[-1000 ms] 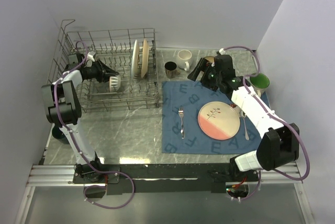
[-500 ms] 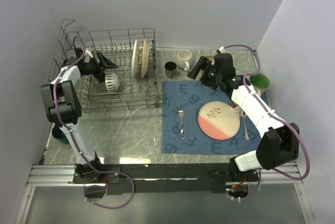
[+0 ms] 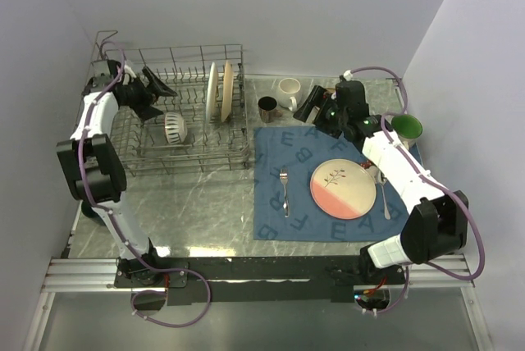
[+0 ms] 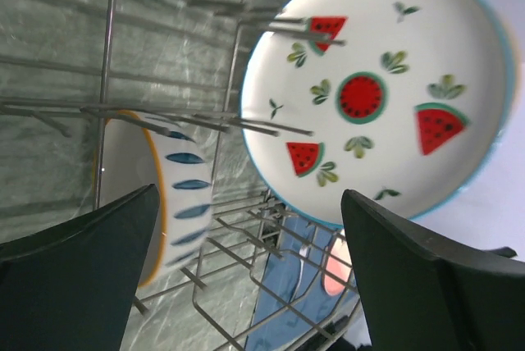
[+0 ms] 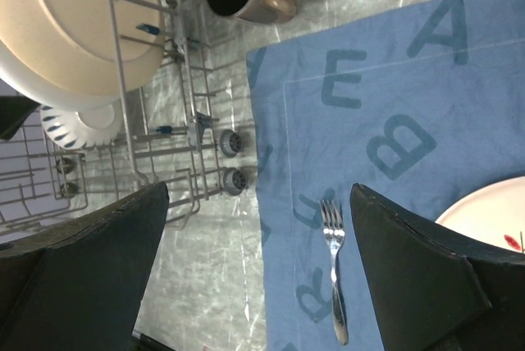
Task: Load the mixed dishes into the dish rack
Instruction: Insert the bowl into the dish rack, then grab a bowl with the right arm
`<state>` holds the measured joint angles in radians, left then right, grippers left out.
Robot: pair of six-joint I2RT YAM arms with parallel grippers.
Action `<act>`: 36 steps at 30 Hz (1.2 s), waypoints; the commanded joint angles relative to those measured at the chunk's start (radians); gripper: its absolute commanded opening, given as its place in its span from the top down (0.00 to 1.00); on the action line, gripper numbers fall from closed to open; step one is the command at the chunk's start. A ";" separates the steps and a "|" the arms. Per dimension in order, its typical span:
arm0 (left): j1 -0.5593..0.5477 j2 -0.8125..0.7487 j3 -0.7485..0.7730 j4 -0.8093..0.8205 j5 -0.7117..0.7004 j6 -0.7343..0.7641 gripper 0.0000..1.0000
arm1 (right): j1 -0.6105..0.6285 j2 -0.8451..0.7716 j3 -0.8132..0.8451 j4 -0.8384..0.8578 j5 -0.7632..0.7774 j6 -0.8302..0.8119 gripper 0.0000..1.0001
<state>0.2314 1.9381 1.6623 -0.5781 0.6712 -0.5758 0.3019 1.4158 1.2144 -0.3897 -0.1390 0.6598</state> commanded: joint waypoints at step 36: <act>-0.017 -0.427 0.105 0.181 0.254 0.056 0.01 | -0.225 0.719 0.649 -0.339 0.328 0.162 0.21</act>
<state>0.2272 1.5452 1.7931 -0.4915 0.8131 -0.5297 0.0849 2.1235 1.8420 -0.7975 0.1822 0.8070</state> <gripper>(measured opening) 0.994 0.798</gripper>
